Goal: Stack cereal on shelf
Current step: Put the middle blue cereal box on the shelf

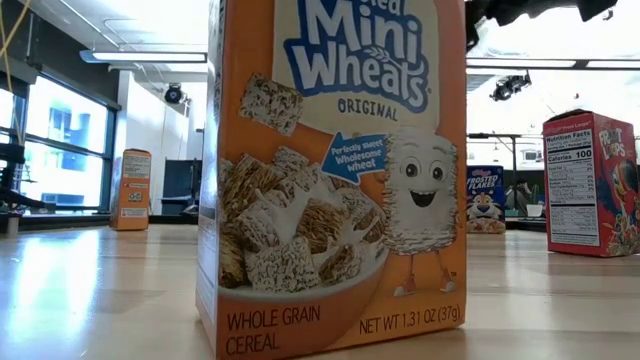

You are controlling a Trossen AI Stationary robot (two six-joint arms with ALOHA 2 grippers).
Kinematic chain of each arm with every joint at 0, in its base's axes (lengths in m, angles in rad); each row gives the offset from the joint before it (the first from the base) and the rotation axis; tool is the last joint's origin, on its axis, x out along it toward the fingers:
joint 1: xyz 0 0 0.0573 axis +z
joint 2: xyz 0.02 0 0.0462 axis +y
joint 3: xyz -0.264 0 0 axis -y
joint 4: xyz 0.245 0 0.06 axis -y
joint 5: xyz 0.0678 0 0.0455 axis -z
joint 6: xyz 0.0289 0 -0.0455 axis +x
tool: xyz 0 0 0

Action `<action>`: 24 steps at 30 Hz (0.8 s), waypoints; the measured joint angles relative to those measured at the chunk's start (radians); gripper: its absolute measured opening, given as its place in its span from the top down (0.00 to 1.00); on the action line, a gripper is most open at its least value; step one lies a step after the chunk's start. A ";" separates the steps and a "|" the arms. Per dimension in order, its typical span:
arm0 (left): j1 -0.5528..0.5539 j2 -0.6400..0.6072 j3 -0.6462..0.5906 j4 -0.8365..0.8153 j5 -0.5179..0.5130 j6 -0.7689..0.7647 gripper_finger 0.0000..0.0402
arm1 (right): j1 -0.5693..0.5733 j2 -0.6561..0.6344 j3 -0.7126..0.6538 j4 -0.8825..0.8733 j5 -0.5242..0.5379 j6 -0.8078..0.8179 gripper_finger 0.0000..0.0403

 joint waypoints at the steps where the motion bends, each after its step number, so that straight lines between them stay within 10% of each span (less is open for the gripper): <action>1: 0.000 0.000 0.000 0.000 0.000 0.000 0.38 | 0.011 0.017 0.009 -0.001 0.009 -0.009 0.27; 24: 0.000 0.001 0.000 0.001 0.002 -0.001 0.38 | 0.061 0.338 0.053 0.005 0.053 -0.054 0.27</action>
